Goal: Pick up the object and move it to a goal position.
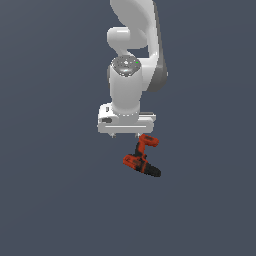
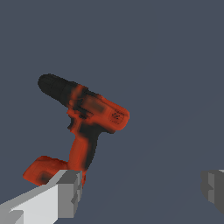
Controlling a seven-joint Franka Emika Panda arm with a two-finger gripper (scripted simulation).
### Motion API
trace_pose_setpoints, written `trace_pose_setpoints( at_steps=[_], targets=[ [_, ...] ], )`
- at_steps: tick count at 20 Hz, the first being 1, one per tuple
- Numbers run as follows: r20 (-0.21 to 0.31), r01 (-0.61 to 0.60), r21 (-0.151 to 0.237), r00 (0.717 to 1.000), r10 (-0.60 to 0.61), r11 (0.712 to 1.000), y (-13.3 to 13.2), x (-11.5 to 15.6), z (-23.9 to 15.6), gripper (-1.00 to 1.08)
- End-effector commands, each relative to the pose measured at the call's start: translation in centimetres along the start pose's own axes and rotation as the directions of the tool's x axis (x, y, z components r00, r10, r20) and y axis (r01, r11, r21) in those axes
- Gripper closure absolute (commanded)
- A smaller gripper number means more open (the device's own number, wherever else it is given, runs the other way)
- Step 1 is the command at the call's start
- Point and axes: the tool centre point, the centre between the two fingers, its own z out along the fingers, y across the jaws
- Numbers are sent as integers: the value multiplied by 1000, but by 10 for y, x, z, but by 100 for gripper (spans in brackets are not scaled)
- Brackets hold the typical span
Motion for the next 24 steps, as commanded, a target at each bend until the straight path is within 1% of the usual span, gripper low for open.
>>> trace_pose_setpoints(
  at_steps=[1,8,13,19,24],
  targets=[
    [0,0,0,1000,0,1000,0,0,0,-100],
    [22,9,15,1000,-9,1000,-7,-5,7,-100],
    [13,23,7,1000,-23,1000,-7,-2,8,-100],
    [-20,87,-29,996,-87,996,-8,8,18,-100],
    [-61,181,-82,981,-187,980,-12,21,31,-100]
  ],
)
